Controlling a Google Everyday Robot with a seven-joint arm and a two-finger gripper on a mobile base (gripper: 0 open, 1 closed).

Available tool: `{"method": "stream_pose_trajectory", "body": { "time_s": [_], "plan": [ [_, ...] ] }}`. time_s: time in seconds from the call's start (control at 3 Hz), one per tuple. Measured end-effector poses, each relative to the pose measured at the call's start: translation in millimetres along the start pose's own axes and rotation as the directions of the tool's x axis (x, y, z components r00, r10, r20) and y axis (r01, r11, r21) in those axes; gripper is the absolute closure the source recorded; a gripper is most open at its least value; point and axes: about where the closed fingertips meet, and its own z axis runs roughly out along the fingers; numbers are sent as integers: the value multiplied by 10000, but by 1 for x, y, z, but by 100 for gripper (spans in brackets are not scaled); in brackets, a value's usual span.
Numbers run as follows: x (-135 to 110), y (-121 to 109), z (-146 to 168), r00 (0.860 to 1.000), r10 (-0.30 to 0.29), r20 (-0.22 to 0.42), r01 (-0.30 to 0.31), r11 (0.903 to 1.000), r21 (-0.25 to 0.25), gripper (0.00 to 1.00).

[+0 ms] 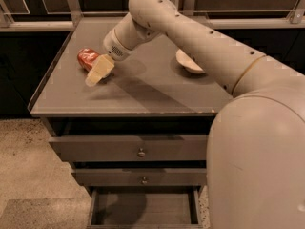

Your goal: Place coke can into bottom drawer

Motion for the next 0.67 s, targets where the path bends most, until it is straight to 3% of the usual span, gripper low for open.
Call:
{"method": "stream_pose_trajectory", "body": {
  "time_s": [0.67],
  "plan": [
    [-1, -4, 28, 9998, 153, -137, -153, 9999, -3, 1]
  ]
}}
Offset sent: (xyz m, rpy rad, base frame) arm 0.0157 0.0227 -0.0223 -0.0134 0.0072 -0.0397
